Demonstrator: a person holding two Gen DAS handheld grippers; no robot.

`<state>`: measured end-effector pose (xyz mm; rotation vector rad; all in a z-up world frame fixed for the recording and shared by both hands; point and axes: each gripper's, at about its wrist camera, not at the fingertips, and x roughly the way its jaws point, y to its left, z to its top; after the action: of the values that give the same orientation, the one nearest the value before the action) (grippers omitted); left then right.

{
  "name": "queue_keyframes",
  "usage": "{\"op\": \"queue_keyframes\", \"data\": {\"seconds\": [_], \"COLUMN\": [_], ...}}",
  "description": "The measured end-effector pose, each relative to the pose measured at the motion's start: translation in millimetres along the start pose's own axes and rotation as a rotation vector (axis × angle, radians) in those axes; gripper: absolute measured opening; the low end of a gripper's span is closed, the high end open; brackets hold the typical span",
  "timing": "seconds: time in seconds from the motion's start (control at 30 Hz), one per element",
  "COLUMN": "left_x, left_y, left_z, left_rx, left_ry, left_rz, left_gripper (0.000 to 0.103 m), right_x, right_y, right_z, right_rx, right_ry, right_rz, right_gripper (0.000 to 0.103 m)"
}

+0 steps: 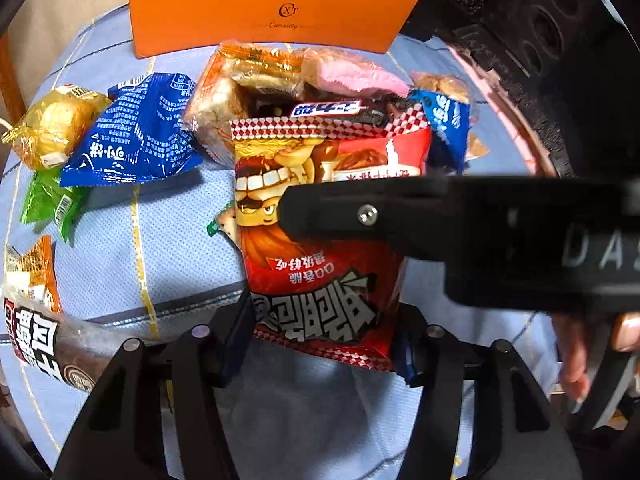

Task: Organize snacks
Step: 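Carry both red bags into the orange box and open both tools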

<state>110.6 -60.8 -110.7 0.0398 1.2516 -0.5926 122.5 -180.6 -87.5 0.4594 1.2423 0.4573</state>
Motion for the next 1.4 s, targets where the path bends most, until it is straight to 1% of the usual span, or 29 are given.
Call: {"op": "queue_keyframes", "data": {"seconds": [0.07, 0.13, 0.33, 0.47, 0.6, 0.73, 0.77, 0.83, 0.97, 1.07, 1.13, 1.17, 1.2, 1.23, 1.27, 1.3, 1.33, 1.37, 1.4], "left_x": [-11.3, -20.5, -40.7, -56.8, -72.9, -90.3, -89.5, -93.7, -95.0, -89.2, -80.6, -72.0, -65.3, -57.3, -47.8, -44.4, -42.0, -41.1, -40.4], "left_y": [-3.4, -5.1, -11.0, -19.5, -25.3, -34.9, -38.7, -43.3, -50.6, -51.1, -47.9, -44.3, -43.5, -42.4, -35.4, -28.1, -20.7, -11.1, -4.0], "left_z": [-1.1, -1.2, 4.7, 17.6, 44.9, 86.7, 99.8, 122.8, 176.2, 216.9, 239.9, 256.8, 266.6, 274.3, 289.7, 300.8, 306.8, 311.9, 312.9], "left_rx": [0.016, 0.020, 0.038, 0.069, 0.088, 0.121, 0.126, 0.137, 0.161, 0.162, 0.152, 0.146, 0.142, 0.137, 0.114, 0.081, 0.041, -0.005, -0.032], "left_ry": [-0.029, -0.045, -0.066, -0.090, -0.132, -0.184, -0.194, -0.215, -0.245, -0.249, -0.244, -0.235, -0.226, -0.218, -0.210, -0.210, -0.223, -0.244, -0.249], "left_rz": [0.015, 0.013, 0.027, 0.039, 0.039, 0.041, 0.040, 0.042, 0.053, 0.065, 0.063, 0.067, 0.070, 0.076, 0.117, 0.168, 0.221, 0.249, 0.248], "left_gripper": [0.056, 0.056, 0.056, 0.056, 0.056, 0.056, 0.056, 0.056, 0.056, 0.056, 0.056, 0.056, 0.056, 0.062, 0.071, 0.099, 0.099, 0.099, 0.099], "right_x": [-8.0, -15.6, -34.8, -55.0, -85.4, -115.6, -121.5, -137.7, -157.5, -163.5, -161.6, -156.9, -152.7, -149.6, -143.5, -138.9, -137.2, -137.2, -137.9], "right_y": [1.8, 4.2, 8.6, 12.6, 16.2, 17.5, 18.4, 16.7, 10.1, 0.3, -7.6, -13.5, -19.4, -22.9, -30.1, -38.6, -49.6, -57.0, -65.4], "right_z": [-0.1, 0.6, 7.5, 18.4, 38.8, 69.9, 77.3, 99.0, 141.3, 177.1, 199.2, 214.1, 226.3, 233.5, 244.8, 253.1, 257.7, 257.6, 255.8], "right_rx": [0.004, 0.001, -0.008, -0.026, -0.065, -0.097, -0.103, -0.115, -0.134, -0.144, -0.145, -0.143, -0.140, -0.138, -0.134, -0.117, -0.077, -0.048, -0.029], "right_ry": [-0.022, -0.036, -0.078, -0.117, -0.178, -0.243, -0.258, -0.296, -0.348, -0.368, -0.373, -0.373, -0.372, -0.373, -0.379, -0.387, -0.404, -0.420, -0.430], "right_rz": [0.036, 0.061, 0.080, 0.078, 0.062, 0.042, 0.036, 0.026, 0.001, -0.028, -0.044, -0.057, -0.070, -0.081, -0.125, -0.184, -0.234, -0.245, -0.239], "right_gripper": [0.028, 0.027, 0.027, 0.027, 0.027, 0.027, 0.027, 0.027, 0.027, 0.028, 0.028, 0.028, 0.029, 0.032, 0.035, 0.051, 0.071, 0.075, 0.075]}}
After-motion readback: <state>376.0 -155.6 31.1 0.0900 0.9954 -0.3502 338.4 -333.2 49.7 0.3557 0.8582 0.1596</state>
